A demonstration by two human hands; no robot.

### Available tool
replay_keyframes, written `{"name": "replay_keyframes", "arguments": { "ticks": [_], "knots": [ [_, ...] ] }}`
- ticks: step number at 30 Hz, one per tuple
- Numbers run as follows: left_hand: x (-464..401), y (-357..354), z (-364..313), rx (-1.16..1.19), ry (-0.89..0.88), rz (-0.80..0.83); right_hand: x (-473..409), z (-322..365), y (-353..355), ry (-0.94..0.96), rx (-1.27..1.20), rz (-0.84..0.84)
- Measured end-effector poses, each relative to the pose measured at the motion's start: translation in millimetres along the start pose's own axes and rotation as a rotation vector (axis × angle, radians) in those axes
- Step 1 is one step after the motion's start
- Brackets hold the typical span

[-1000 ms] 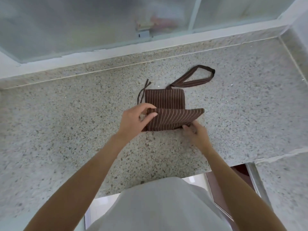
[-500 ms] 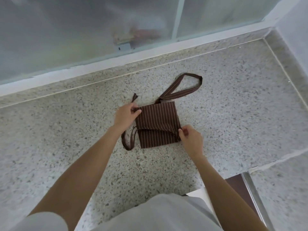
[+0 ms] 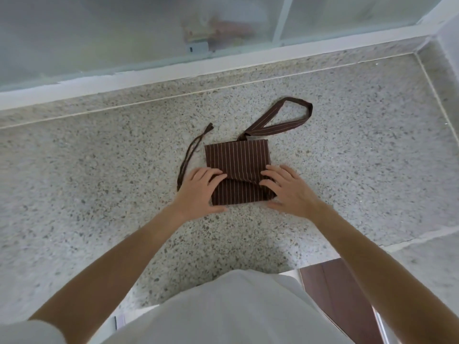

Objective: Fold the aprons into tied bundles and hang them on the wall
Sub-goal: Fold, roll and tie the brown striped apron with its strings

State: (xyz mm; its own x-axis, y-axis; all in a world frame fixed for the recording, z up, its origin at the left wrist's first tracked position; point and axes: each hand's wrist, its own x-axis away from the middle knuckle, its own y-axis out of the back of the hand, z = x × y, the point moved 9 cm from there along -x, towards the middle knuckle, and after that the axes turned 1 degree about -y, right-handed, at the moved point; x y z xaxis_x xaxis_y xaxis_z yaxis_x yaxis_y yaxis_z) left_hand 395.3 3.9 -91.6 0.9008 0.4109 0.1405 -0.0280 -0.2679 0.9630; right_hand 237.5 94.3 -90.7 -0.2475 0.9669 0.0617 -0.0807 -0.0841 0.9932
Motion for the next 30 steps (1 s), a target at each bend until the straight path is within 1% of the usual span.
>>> {"name": "replay_keyframes", "arguments": {
  "ticks": [2,4,6,8,10,12,13,15,18,20,22,24,26,27,30],
  "knots": [
    [9,-17,5,0.000,0.044,0.091,-3,-4,-10,0.057,0.052,0.087],
    [12,-23,8,-0.006,0.049,0.100,-7,-8,-14,0.094,0.058,0.121],
    [11,-24,9,0.023,0.052,0.091,-9,-7,-11,0.129,0.009,0.112],
    [9,-23,10,0.112,0.070,0.080,-12,-9,-1,0.089,-0.114,0.060],
    [6,-19,16,0.284,0.150,0.041,-18,-20,10,-0.077,-0.329,0.019],
    [2,-11,28,0.469,0.290,-0.047,-28,-37,16,-0.280,-0.535,-0.033],
    [0,-7,33,0.536,0.368,-0.096,-33,-47,16,-0.368,-0.589,-0.055],
    [-3,-3,47,0.607,0.524,-0.178,-44,-64,13,-0.510,-0.600,-0.072],
    [-8,-3,65,0.643,0.722,-0.242,-58,-80,6,-0.652,-0.520,-0.062],
    [-11,-5,74,0.662,0.817,-0.261,-62,-87,1,-0.748,-0.480,-0.035],
    [-15,-5,80,0.670,0.881,-0.236,-63,-91,-3,-0.824,-0.498,-0.002],
    [-20,-2,82,0.657,0.884,-0.209,-61,-88,-4,-0.837,-0.485,0.050],
    [-19,4,82,0.676,0.860,-0.251,-55,-76,-6,-0.827,-0.493,0.082],
    [-16,10,82,0.649,0.828,-0.295,-49,-67,-8,-0.831,-0.519,0.088],
    [2,35,62,0.458,0.671,-0.472,-22,-33,-19,-0.860,-0.594,0.087]
  ]
}}
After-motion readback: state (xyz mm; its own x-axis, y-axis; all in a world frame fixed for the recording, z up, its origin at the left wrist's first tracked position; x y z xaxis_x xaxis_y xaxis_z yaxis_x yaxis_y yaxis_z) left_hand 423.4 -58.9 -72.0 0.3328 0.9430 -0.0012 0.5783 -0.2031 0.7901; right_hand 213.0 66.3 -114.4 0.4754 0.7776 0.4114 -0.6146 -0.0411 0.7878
